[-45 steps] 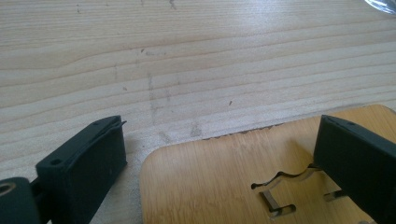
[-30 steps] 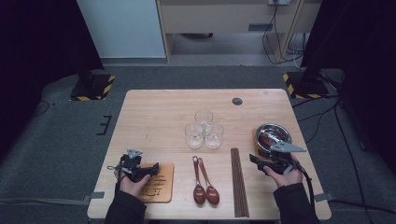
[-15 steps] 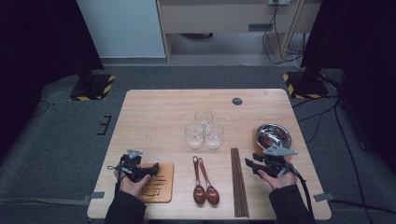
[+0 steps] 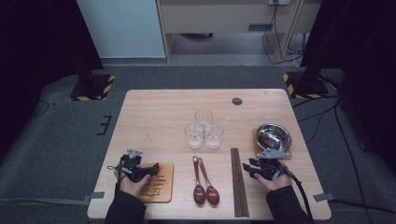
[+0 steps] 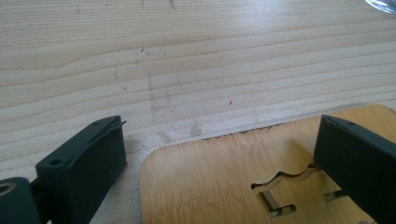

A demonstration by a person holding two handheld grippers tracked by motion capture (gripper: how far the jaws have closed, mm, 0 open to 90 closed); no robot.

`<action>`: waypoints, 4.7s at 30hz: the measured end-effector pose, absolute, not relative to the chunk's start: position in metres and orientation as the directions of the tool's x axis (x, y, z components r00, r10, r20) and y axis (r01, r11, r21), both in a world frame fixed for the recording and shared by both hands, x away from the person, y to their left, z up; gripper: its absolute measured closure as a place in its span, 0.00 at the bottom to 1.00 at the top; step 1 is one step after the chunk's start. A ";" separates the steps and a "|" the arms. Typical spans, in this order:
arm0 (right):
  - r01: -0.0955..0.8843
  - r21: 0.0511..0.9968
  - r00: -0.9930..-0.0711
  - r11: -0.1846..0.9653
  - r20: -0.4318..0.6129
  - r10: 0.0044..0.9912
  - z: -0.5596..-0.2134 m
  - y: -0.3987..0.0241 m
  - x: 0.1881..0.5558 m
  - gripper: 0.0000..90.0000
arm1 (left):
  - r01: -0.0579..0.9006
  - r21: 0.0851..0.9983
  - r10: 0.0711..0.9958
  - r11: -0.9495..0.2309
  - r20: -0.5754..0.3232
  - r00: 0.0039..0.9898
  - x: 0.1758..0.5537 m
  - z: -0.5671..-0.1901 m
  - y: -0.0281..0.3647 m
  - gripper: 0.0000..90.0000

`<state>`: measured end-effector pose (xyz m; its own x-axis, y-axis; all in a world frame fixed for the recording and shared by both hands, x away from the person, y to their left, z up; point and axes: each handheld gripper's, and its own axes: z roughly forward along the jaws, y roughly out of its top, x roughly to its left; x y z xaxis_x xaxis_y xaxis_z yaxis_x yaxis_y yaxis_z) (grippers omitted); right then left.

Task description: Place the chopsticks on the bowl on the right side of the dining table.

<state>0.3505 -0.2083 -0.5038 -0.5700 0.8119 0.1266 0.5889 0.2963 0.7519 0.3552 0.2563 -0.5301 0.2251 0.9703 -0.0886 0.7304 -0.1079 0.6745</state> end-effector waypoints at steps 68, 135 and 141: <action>0.646 0.675 -0.547 0.356 0.084 0.833 -0.523 -0.216 0.356 0.94 | 0.731 0.674 0.971 -0.108 -0.087 0.224 0.355 -0.530 0.256 0.02; 0.658 0.704 -0.465 0.267 0.101 0.880 -0.518 -0.239 0.316 0.95 | 0.731 0.674 0.971 -0.108 -0.087 0.224 0.355 -0.530 0.256 0.02; 0.643 0.727 -0.460 0.241 0.116 0.880 -0.511 -0.244 0.317 0.95 | 0.731 0.674 0.971 -0.108 -0.087 0.224 0.355 -0.530 0.256 0.02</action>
<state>0.3168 -0.2442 -0.5110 -0.4603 0.8802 0.1158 0.6434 0.2409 0.7266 0.3552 0.2561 -0.5301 0.2239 0.9707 -0.0873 0.7307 -0.1079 0.6741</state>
